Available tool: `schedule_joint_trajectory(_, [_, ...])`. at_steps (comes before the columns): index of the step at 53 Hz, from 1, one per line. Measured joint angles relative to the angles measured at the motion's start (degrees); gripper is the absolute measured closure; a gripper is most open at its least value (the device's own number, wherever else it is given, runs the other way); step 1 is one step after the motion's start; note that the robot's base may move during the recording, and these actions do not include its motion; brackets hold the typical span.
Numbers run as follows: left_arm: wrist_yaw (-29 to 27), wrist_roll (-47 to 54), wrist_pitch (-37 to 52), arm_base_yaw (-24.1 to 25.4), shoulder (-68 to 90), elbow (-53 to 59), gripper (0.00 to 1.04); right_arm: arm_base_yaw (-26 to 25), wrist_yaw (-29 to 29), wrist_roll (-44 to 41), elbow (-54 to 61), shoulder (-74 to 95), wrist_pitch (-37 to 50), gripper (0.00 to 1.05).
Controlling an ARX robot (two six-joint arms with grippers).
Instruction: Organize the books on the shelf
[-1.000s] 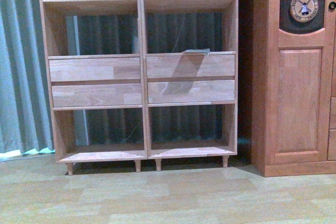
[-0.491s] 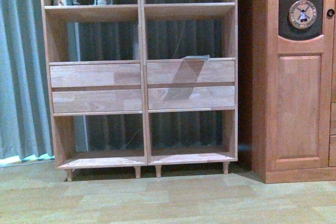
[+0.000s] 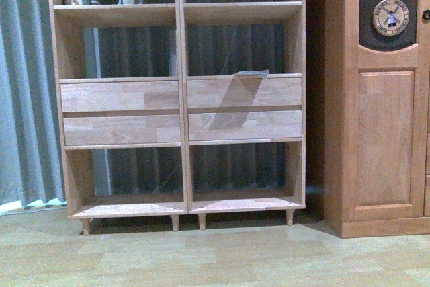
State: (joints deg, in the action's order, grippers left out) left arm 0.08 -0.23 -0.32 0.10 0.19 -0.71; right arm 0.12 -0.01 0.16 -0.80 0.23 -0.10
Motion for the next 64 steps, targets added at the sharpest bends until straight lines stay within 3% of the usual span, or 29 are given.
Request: schedule_joint_trajectory(64, [-0.04, 0.0, 0.0, 0.0, 0.02, 0.0, 0.07, 0.0, -0.02, 0.0, 0.0, 0.0, 0.0, 0.07])
